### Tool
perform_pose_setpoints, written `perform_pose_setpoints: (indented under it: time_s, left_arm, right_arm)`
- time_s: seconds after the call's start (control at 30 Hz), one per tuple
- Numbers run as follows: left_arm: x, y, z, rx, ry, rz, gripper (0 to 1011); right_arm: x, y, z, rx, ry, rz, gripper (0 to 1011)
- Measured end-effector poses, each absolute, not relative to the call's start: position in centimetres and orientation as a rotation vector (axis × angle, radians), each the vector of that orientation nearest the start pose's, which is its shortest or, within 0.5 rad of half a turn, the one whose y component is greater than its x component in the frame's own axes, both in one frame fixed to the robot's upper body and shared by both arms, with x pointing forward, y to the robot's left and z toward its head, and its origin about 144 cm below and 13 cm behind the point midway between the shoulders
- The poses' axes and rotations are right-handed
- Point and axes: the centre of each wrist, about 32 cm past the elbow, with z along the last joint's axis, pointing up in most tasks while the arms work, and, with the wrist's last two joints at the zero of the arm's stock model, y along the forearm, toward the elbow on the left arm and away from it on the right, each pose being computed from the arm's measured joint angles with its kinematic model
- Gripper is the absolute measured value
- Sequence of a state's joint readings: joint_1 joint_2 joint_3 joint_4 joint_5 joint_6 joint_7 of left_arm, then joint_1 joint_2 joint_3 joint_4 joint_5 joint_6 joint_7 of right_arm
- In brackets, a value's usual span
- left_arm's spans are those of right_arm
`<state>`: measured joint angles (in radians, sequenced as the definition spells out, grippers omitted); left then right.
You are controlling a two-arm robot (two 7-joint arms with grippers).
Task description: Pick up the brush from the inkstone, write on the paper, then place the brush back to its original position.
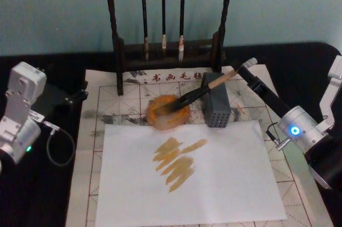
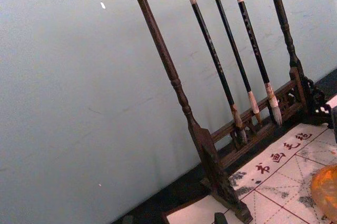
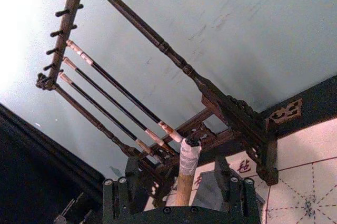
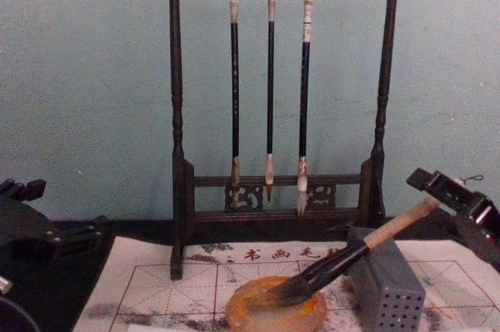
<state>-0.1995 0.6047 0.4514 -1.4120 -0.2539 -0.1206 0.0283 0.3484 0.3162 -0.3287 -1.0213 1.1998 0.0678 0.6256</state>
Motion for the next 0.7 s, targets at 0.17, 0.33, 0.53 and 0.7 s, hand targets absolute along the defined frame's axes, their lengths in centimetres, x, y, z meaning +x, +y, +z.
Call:
perform_pose_setpoints:
  time_s: [0.17, 0.33, 0.53, 0.7]
  left_arm:
    - [48.86, 30.97, 113.98, 0.304, -0.285, 1.248, 1001]
    - [48.86, 30.97, 113.98, 0.304, -0.285, 1.248, 1001]
    - [48.86, 30.97, 113.98, 0.304, -0.285, 1.248, 1001]
    - [48.86, 30.97, 113.98, 0.304, -0.285, 1.248, 1001]
  right_arm:
    - [53.68, -28.63, 108.94, 0.535, 0.698, -0.871, 839]
    - [53.68, -28.62, 108.94, 0.535, 0.698, -0.871, 711]
    - [53.68, -28.62, 108.94, 0.535, 0.698, -0.871, 511]
    - [53.68, -28.62, 108.94, 0.535, 0.698, -0.871, 343]
